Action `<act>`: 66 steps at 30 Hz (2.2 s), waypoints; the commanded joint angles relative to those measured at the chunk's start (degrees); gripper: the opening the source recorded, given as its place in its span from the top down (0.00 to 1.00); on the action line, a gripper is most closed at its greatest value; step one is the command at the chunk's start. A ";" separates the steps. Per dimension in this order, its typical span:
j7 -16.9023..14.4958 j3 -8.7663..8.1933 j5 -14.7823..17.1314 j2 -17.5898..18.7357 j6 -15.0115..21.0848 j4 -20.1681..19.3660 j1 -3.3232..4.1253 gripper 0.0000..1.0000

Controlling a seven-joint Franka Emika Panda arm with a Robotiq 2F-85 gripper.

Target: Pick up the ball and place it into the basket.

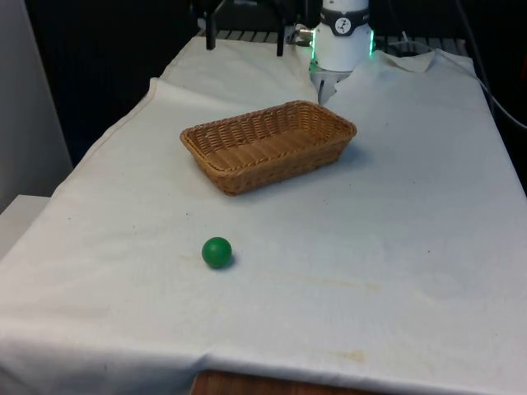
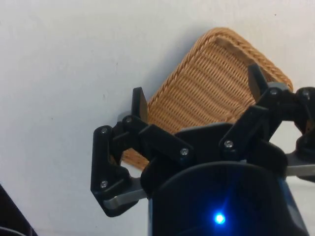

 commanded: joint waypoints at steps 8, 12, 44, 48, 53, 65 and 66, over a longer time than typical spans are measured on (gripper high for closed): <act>-4.35 -0.97 4.87 2.64 3.15 -1.49 -0.86 0.00; -6.02 -2.01 6.59 3.90 3.44 -1.72 -0.57 0.00; -20.34 -3.21 23.20 20.80 9.85 3.72 -2.75 0.00; -20.11 -3.38 25.50 22.75 10.37 4.24 -2.75 0.00; -19.60 -3.32 27.27 24.18 10.89 4.53 -2.81 0.00; -18.22 -3.32 32.49 29.16 12.66 8.37 -2.64 0.00; -18.05 -3.27 33.12 29.91 13.12 9.34 -2.64 0.00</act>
